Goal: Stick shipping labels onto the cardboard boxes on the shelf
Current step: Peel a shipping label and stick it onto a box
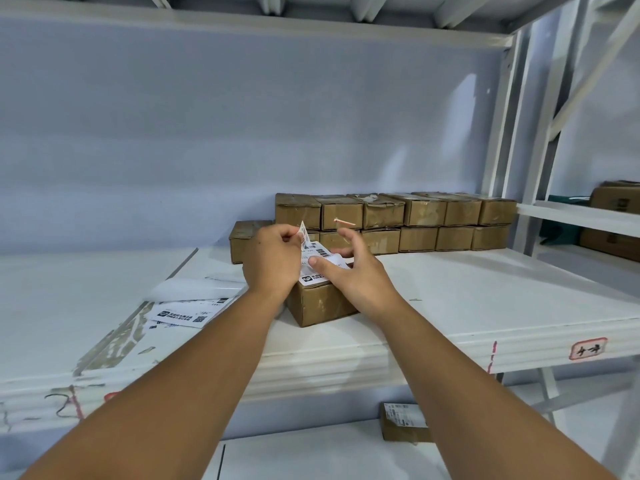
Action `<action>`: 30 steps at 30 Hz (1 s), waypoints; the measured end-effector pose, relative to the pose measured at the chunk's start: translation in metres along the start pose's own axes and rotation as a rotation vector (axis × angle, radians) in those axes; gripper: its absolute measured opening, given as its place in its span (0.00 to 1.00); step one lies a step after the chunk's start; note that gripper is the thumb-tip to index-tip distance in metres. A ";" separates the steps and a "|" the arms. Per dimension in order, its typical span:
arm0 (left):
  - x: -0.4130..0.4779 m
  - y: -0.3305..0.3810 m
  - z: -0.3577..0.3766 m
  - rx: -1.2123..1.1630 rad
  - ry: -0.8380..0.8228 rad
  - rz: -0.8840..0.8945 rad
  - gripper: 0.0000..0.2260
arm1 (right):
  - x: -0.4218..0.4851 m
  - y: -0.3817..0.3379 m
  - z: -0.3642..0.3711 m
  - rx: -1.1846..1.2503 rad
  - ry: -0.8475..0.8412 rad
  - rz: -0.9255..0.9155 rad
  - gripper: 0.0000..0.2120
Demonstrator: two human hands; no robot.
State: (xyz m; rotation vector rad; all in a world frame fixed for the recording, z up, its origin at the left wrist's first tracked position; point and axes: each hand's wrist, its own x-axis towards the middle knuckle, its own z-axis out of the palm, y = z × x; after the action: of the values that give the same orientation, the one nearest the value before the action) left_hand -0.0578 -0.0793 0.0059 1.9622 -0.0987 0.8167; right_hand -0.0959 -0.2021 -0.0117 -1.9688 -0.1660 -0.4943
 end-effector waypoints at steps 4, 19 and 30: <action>0.001 -0.002 0.000 -0.020 -0.015 0.024 0.06 | 0.001 0.001 0.000 0.005 -0.002 0.013 0.35; 0.001 -0.002 0.002 -0.075 0.012 -0.001 0.07 | 0.002 0.000 0.000 -0.021 0.003 0.029 0.31; 0.012 -0.017 0.008 -0.200 -0.036 -0.358 0.24 | 0.003 0.004 0.002 0.013 -0.059 -0.011 0.14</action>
State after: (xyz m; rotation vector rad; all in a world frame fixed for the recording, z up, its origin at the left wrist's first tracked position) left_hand -0.0376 -0.0737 -0.0023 1.7381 0.1413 0.5156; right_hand -0.0916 -0.2028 -0.0144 -1.9720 -0.2163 -0.4418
